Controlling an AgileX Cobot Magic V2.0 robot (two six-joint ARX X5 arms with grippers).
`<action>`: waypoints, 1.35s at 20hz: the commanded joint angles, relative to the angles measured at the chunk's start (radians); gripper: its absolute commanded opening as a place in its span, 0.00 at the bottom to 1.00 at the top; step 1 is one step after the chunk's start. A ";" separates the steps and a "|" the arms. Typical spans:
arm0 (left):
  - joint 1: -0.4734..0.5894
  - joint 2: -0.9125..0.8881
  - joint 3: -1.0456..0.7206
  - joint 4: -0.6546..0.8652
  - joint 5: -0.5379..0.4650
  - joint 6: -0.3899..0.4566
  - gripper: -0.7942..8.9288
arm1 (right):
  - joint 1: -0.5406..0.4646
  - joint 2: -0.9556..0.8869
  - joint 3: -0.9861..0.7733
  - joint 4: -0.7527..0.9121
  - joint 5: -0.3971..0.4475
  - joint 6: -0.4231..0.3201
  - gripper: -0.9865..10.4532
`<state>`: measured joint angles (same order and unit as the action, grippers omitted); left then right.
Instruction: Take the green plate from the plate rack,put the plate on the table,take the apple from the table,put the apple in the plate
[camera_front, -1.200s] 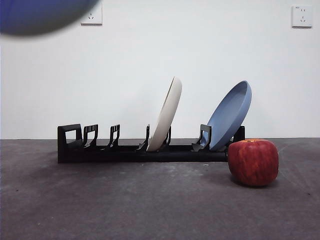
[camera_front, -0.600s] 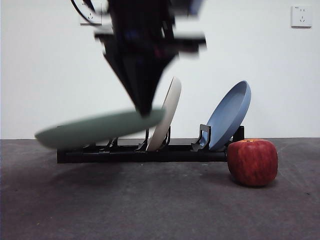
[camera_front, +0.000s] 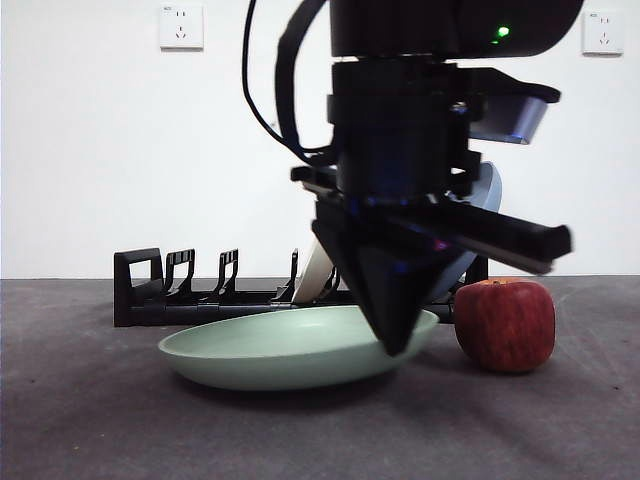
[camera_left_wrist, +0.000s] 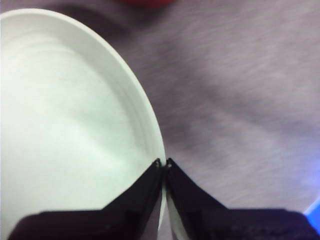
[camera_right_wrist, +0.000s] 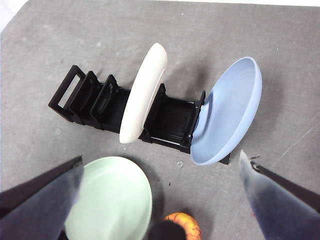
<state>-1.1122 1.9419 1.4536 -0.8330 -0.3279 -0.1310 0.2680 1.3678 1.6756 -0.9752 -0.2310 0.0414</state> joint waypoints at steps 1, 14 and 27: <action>-0.002 0.024 -0.006 0.018 0.021 0.008 0.07 | 0.000 0.003 0.005 0.003 0.004 0.011 0.55; 0.045 0.031 -0.006 -0.015 0.021 0.000 0.29 | 0.000 0.003 0.005 -0.048 0.004 0.011 0.55; -0.044 -0.558 -0.005 -0.072 0.127 -0.013 0.44 | 0.000 0.003 0.005 -0.122 0.021 -0.003 0.55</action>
<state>-1.1553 1.4166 1.4494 -0.8978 -0.2058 -0.1356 0.2680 1.3678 1.6756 -1.0958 -0.2111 0.0402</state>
